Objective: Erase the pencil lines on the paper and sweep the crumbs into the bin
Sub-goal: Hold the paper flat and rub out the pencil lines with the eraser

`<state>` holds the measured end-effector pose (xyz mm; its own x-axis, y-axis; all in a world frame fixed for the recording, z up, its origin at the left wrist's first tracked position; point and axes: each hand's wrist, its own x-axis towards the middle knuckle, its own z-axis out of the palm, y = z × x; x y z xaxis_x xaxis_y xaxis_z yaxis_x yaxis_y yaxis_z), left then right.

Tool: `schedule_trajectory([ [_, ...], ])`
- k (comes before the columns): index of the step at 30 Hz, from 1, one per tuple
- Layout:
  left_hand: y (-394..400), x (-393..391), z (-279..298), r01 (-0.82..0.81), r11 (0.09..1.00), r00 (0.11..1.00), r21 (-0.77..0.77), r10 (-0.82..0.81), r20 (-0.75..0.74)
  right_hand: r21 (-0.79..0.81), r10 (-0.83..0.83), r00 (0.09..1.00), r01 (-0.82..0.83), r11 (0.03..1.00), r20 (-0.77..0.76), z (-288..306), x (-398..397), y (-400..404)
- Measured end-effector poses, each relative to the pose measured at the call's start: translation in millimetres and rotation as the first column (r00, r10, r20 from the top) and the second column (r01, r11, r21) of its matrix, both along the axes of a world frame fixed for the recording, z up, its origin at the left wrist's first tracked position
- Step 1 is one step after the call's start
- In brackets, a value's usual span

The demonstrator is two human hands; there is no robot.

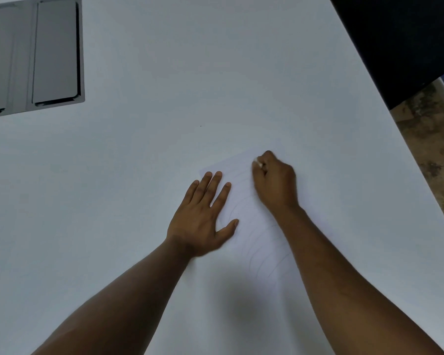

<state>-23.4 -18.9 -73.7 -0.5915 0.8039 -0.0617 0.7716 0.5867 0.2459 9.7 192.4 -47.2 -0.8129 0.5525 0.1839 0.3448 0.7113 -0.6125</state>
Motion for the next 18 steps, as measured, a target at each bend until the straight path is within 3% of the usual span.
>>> schedule_trajectory([
  [3,0,0,0,-0.001,1.0,1.0,0.001,0.001,0.002,0.091,0.026,0.999,-0.028,0.995,0.028,-1,-1,-3],
  [6,1,-1,0,0.01,1.0,1.0,0.005,-0.01,-0.002,0.161,-0.133,0.991,0.129,0.978,0.008,-1,-2,25],
  [11,0,0,0,0.007,1.0,1.0,-0.01,-0.007,-0.006,0.029,-0.214,0.974,0.213,0.977,0.071,1,0,43],
  [14,0,0,0,0.008,1.0,1.0,-0.004,-0.008,-0.006,0.0,-0.13,0.992,0.13,0.992,-0.002,3,1,25],
  [18,0,0,0,0.015,1.0,1.0,-0.019,-0.015,-0.001,0.052,0.099,0.994,-0.101,0.994,0.038,2,-1,-21],
])
